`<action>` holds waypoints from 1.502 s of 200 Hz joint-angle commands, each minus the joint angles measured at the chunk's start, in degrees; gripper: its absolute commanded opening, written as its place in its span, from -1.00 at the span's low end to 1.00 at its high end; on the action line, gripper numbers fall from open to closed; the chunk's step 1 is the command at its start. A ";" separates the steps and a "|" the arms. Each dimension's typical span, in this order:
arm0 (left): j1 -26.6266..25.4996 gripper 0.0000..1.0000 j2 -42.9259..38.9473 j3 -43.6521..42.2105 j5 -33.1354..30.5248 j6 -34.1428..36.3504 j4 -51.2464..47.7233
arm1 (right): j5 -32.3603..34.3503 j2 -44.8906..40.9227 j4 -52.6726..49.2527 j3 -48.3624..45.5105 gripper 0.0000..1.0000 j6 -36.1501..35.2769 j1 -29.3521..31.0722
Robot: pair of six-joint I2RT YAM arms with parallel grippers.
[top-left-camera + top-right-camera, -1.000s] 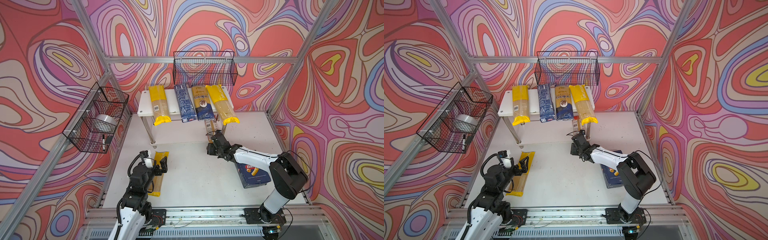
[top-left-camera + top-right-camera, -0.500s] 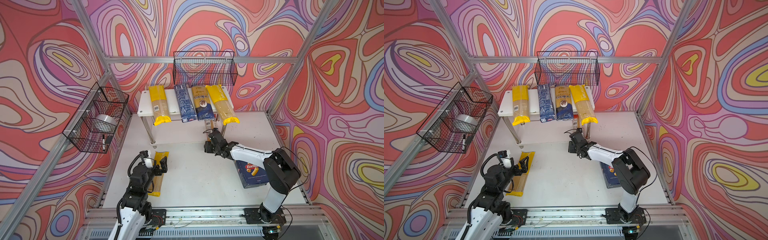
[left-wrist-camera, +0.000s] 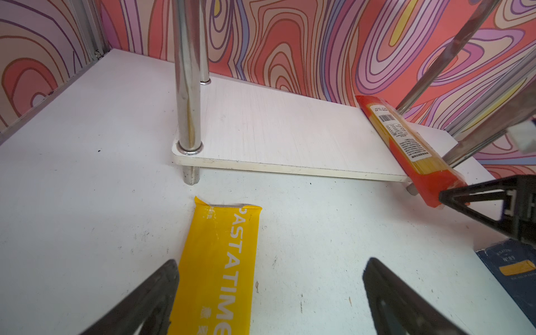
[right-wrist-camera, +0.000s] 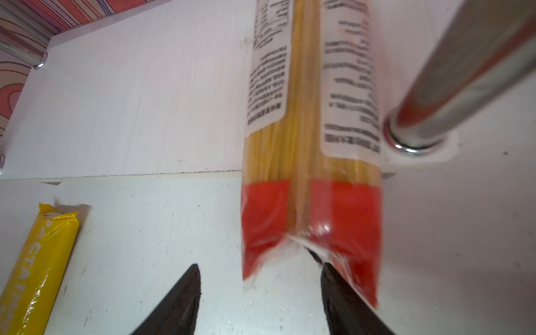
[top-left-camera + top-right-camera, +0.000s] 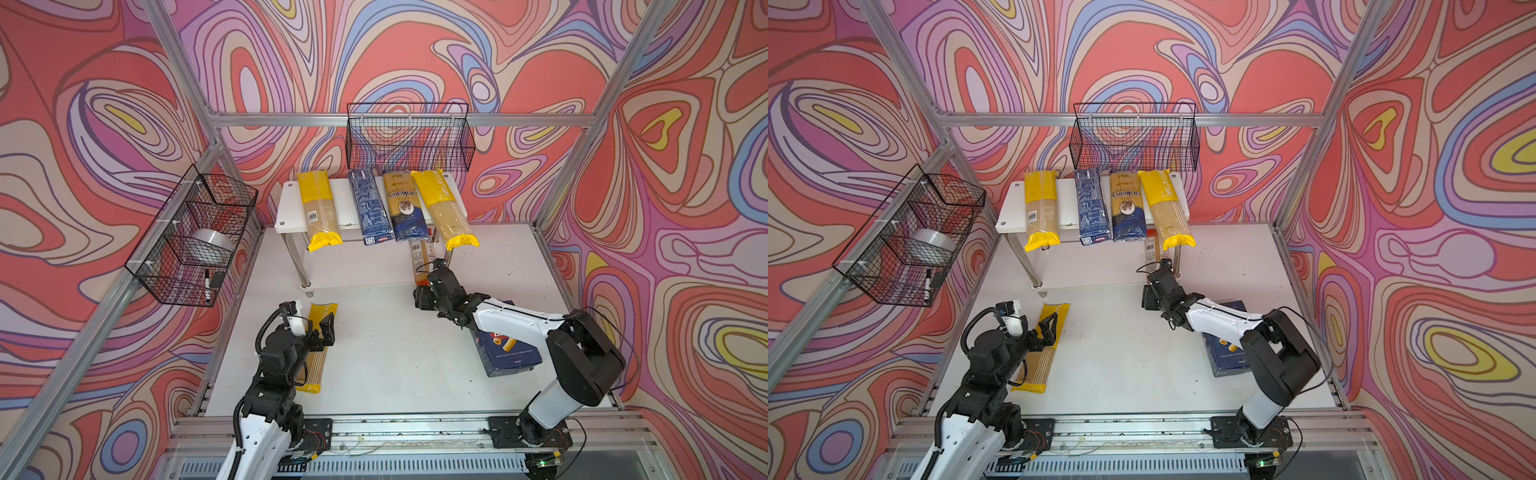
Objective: Place and organize the pasta boxes and bags onto the shelf
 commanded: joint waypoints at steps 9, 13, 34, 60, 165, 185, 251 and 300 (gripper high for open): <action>0.16 1.00 0.30 -0.18 -0.52 -0.24 0.24 | 3.98 -6.54 5.16 -4.25 0.35 -0.46 2.45; 0.18 1.00 0.49 -0.16 -0.50 -0.28 0.20 | 4.48 -7.00 4.79 -4.17 0.35 -0.62 3.04; 0.16 1.00 2.20 0.27 1.16 0.34 1.26 | 9.15 -8.79 2.53 -3.37 0.35 -2.30 7.28; 0.16 1.00 7.70 3.49 0.90 -0.02 -2.06 | 6.64 -10.19 3.95 -4.54 0.36 -2.02 10.22; 0.72 1.00 28.21 13.25 -0.73 -12.81 -16.13 | 2.83 -9.16 4.06 -3.70 0.40 -4.53 16.55; 2.85 1.00 28.37 11.81 0.15 -14.90 -16.66 | 1.13 -7.51 2.98 -2.31 0.41 -5.79 16.80; 10.42 1.00 29.92 8.17 4.84 -19.67 -12.25 | 3.38 -9.75 6.84 -6.36 0.43 -5.32 16.99; 10.70 1.00 34.51 7.10 6.31 -22.52 -7.50 | 1.30 -6.95 6.63 -4.78 0.46 -6.39 16.99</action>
